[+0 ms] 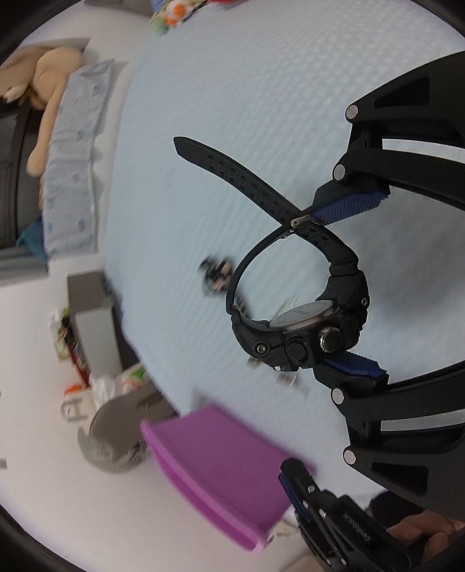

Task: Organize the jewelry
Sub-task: 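Carry the black watch and flower charm over the pink tub with both tools, then open the right tool releasing the watch while the left tool drops the charm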

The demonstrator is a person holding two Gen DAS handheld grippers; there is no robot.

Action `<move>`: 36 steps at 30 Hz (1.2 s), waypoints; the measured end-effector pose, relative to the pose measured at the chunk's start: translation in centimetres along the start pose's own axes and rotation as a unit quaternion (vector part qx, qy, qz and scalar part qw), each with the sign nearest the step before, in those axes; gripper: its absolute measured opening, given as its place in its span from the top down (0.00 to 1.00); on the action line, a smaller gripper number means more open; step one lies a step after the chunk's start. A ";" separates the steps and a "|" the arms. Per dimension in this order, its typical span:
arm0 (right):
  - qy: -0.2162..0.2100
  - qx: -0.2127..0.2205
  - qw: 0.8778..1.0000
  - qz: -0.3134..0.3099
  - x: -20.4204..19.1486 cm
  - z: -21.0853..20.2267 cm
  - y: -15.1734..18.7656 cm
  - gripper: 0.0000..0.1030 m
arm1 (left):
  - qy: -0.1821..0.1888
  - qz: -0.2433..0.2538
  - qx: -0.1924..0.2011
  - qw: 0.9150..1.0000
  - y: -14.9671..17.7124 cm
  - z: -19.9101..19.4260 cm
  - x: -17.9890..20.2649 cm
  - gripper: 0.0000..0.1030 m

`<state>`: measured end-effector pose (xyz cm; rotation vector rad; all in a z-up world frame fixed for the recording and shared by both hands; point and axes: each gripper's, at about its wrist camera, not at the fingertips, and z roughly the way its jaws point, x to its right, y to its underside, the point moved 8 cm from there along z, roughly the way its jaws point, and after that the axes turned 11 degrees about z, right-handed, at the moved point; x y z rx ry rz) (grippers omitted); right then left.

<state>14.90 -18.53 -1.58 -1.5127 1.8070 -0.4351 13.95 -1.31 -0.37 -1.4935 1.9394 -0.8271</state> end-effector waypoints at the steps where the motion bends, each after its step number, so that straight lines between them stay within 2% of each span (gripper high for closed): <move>1: -0.015 0.002 1.000 -0.004 -1.7 -0.2 -0.6 0.40 | -0.002 -0.002 0.004 1.000 -0.5 -0.6 -1.1 0.83; 5: -0.061 0.001 0.998 -0.022 -7.3 0.0 -2.5 0.40 | -0.021 -0.013 0.017 1.000 -2.3 -2.9 -5.8 0.83; 11: -0.138 -0.012 0.988 -0.060 -17.8 1.8 -5.4 0.40 | -0.065 -0.043 0.021 0.997 -4.5 -4.9 -14.9 0.83; 18: -0.191 -0.039 0.974 -0.115 -28.8 5.5 -7.9 0.40 | -0.099 -0.084 -0.011 0.991 -5.1 -3.6 -24.1 0.83; 23: -0.198 -0.063 0.966 -0.153 -34.6 9.0 -9.0 0.40 | -0.120 -0.111 -0.040 0.986 -5.3 -1.6 -29.2 0.83; 25: -0.193 -0.086 0.964 -0.164 -36.5 11.4 -9.3 0.40 | -0.119 -0.125 -0.055 0.983 -5.2 -0.5 -30.7 0.83; 30: -0.165 -0.142 0.960 -0.178 -39.1 16.3 -9.0 0.40 | -0.120 -0.151 -0.097 0.976 -4.9 2.4 -33.2 0.83; 36: -0.125 -0.181 0.959 -0.179 -39.3 20.2 -8.6 0.40 | -0.124 -0.159 -0.131 0.971 -4.3 4.1 -34.3 0.83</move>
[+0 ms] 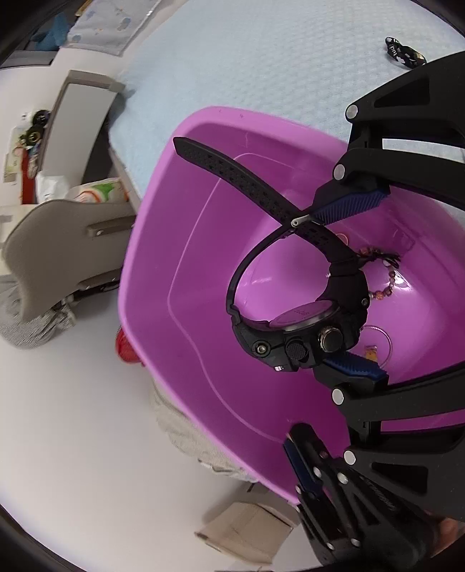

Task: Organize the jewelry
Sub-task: 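Open the right tool releasing the watch while the left tool drops the charm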

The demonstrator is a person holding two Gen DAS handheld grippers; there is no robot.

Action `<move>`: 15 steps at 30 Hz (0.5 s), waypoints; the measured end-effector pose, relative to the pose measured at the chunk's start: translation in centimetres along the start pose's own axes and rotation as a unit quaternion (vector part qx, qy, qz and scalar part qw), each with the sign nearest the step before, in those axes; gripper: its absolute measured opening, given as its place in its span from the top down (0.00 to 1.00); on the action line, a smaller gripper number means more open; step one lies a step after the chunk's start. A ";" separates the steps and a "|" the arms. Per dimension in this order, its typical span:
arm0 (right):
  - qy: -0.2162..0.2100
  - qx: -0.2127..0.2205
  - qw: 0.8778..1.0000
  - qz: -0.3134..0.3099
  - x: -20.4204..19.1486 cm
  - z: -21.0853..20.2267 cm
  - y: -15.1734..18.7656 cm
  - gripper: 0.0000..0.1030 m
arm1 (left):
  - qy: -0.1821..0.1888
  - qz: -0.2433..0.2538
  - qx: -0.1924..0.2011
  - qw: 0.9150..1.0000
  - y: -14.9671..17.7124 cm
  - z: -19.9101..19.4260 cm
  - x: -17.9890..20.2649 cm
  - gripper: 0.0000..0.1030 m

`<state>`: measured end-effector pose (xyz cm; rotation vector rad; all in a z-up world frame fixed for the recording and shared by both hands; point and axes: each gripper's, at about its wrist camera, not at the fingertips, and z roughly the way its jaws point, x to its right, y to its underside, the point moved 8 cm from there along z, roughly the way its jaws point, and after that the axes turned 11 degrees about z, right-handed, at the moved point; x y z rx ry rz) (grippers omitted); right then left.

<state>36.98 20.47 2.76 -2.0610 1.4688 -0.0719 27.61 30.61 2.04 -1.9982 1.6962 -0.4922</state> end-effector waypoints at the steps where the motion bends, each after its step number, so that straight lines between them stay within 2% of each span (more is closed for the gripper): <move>1: 0.003 -0.007 1.000 0.004 0.1 0.4 0.1 0.40 | -0.002 0.000 -0.006 1.000 0.0 0.3 -0.1 0.82; 3: 0.011 -0.019 1.000 0.006 0.2 1.2 -0.2 0.39 | -0.004 -0.001 -0.016 1.000 0.2 0.8 -0.2 0.82; 6: 0.034 -0.031 0.999 -0.001 0.0 2.1 -0.4 0.36 | -0.010 -0.003 -0.024 1.000 0.5 1.0 -0.3 0.71; 7: 0.035 -0.032 0.999 -0.003 -0.1 2.3 -0.4 0.32 | -0.012 -0.003 -0.023 1.000 0.5 0.9 -0.4 0.58; 8: 0.032 -0.031 0.999 -0.003 -0.1 2.3 -0.4 0.28 | -0.021 -0.003 -0.020 1.000 0.5 0.7 -0.5 0.50; 9: 0.028 -0.028 0.999 0.000 -0.2 2.3 -0.5 0.28 | -0.026 -0.005 -0.016 1.000 0.4 0.5 -0.7 0.34; 11: 0.027 -0.025 0.999 0.007 0.0 2.1 -0.4 0.28 | -0.037 -0.005 0.000 0.999 0.2 -0.1 -1.0 0.31; 15: 0.013 -0.023 1.000 0.013 0.3 1.3 0.0 0.28 | -0.038 -0.006 -0.004 0.999 0.5 -0.2 -1.0 0.31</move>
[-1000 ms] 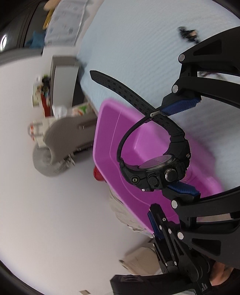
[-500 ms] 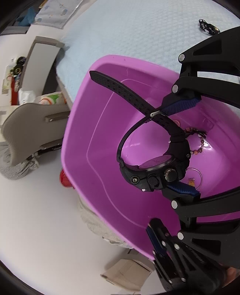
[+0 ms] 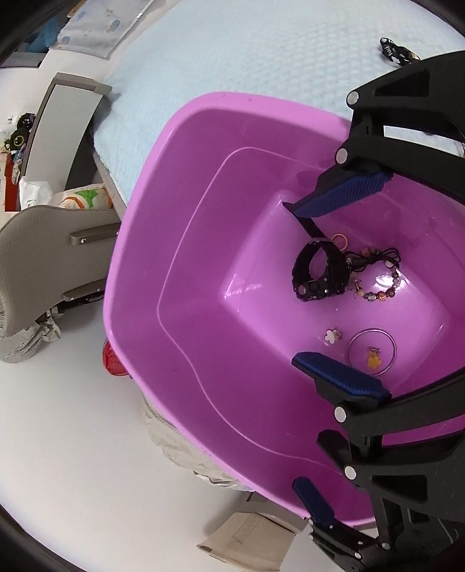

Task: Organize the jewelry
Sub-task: 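Open the right tool releasing the watch while the left tool drops the charm, then withdraw both tools from the tub back over the bed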

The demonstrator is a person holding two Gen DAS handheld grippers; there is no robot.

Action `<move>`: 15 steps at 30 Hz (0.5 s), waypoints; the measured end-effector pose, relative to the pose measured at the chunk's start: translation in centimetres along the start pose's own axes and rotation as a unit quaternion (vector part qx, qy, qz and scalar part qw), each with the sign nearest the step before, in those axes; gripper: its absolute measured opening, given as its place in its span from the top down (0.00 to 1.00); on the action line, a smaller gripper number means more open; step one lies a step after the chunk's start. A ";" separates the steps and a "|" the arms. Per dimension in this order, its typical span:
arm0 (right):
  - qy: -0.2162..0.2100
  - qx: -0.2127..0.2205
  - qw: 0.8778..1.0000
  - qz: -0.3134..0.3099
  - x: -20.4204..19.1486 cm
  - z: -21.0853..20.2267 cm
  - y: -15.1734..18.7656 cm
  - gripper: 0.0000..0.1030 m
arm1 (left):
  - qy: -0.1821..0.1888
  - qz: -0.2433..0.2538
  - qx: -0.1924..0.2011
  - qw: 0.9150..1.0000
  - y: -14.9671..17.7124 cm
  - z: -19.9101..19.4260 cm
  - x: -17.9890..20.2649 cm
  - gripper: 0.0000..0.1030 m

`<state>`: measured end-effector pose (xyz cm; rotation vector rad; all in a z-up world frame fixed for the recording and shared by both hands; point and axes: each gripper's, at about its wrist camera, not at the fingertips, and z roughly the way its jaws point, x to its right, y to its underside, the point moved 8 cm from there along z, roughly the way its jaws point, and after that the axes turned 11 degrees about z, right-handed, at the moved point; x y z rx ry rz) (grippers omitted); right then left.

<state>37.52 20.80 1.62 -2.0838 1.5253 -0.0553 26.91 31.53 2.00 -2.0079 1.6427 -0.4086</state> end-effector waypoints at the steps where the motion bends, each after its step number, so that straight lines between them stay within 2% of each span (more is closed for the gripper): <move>1: -0.004 0.000 1.000 0.001 0.0 -0.2 0.0 0.28 | 0.000 -0.002 -0.001 1.000 0.1 0.0 0.0 0.31; 15: -0.017 0.022 1.000 0.009 0.4 -3.4 1.4 0.28 | 0.000 -0.010 0.016 1.000 1.1 -2.3 0.5 0.31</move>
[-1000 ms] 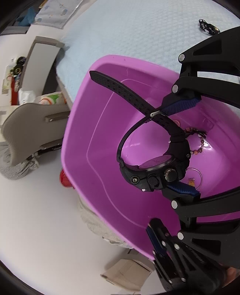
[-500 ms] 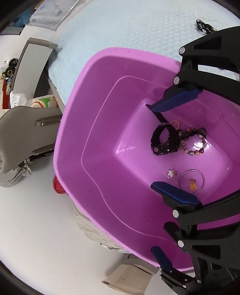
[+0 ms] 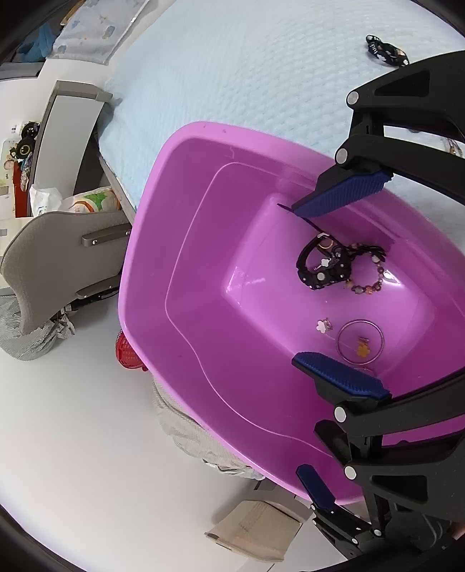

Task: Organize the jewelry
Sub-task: 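Withdraw both tools from the tub back over the bed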

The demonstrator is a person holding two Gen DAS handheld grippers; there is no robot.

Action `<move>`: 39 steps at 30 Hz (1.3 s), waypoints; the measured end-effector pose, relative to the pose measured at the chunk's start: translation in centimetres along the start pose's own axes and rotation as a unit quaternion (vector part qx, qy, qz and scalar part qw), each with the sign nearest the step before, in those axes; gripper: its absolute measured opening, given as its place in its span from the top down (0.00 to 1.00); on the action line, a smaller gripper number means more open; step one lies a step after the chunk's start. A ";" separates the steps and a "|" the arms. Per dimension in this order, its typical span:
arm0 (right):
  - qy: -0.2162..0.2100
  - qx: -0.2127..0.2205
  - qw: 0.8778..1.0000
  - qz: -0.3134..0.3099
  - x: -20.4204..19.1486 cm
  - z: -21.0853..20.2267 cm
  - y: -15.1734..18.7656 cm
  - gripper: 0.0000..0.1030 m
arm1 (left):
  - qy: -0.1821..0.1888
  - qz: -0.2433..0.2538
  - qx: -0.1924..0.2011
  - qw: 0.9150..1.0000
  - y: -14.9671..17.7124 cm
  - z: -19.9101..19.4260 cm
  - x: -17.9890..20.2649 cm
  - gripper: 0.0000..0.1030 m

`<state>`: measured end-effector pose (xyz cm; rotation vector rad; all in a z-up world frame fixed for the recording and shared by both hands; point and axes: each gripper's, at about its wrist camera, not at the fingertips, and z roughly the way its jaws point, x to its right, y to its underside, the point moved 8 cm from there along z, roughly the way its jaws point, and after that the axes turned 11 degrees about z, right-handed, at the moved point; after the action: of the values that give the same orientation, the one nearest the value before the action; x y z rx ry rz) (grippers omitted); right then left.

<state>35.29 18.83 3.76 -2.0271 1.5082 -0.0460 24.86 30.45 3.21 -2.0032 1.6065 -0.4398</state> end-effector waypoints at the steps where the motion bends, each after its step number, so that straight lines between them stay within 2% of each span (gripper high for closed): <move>1: 0.000 0.002 1.000 0.000 0.0 -0.2 0.1 0.28 | 0.000 -0.002 0.002 1.000 0.1 -0.3 0.0 0.30; 11: 0.001 0.015 1.000 -0.002 -0.3 -3.3 2.2 0.28 | -0.006 -0.005 0.023 1.000 1.9 -3.5 -0.4 0.29; 23: 0.008 0.051 0.998 -0.023 -0.2 -8.4 7.9 0.28 | -0.013 0.014 0.048 0.999 5.2 -7.7 0.9 0.23; 25: 0.005 0.055 0.998 -0.022 0.0 -9.3 8.9 0.28 | -0.012 0.015 0.051 0.998 5.6 -8.3 1.3 0.19; 33: 0.009 0.082 0.997 -0.001 2.8 -13.1 13.5 0.28 | -0.015 0.028 0.075 0.997 7.9 -10.8 4.0 0.08; 39: 0.029 0.089 0.995 0.025 6.7 -14.9 18.4 0.28 | -0.002 0.050 0.084 0.995 10.3 -12.0 7.3 0.07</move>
<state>16.29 3.18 4.91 -1.8612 1.5330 -0.2142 11.79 19.40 6.28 -1.7907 1.6032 -0.5148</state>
